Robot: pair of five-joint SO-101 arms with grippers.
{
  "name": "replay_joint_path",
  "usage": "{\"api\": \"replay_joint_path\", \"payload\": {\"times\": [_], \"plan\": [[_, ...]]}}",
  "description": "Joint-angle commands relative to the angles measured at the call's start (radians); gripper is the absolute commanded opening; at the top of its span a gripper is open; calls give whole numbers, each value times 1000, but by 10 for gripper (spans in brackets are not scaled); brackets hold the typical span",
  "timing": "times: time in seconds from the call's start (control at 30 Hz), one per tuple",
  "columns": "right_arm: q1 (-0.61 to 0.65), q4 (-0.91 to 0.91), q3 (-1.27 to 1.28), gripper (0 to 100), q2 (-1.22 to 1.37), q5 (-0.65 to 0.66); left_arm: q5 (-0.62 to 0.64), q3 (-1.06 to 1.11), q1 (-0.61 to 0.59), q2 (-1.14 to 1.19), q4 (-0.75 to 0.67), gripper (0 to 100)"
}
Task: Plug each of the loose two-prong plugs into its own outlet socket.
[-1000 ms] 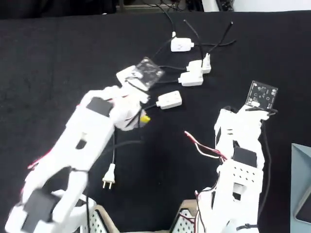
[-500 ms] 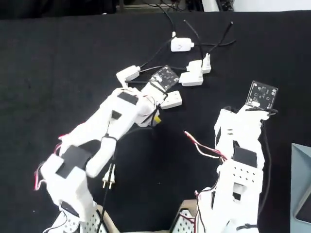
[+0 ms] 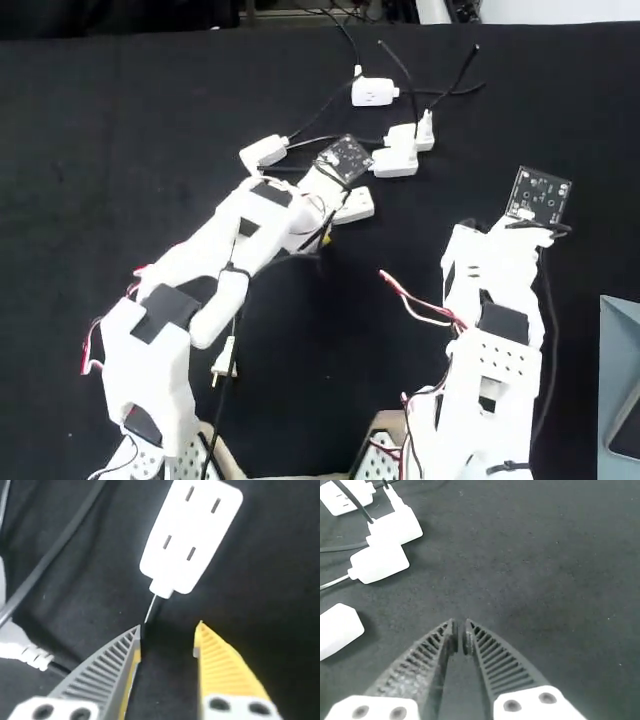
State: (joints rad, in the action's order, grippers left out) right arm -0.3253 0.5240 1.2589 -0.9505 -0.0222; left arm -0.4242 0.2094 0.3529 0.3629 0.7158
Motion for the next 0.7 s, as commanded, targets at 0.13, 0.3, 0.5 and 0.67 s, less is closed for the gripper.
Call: {"api": "replay_joint_path", "payload": {"times": [0.13,0.3,0.5,0.67], "plan": [[-9,-15,-7,25,-19,-2,-31,-117,-38,11,341,156],[-9,-15,-7,25,-19,-2,-92,-116,-36,11,410,50],[-9,-15,-7,25,-19,-2,-91,-162,-44,2,411,125],[-9,-14,-7,25,-19,-2,-75,-272,-36,2,404,199]]}}
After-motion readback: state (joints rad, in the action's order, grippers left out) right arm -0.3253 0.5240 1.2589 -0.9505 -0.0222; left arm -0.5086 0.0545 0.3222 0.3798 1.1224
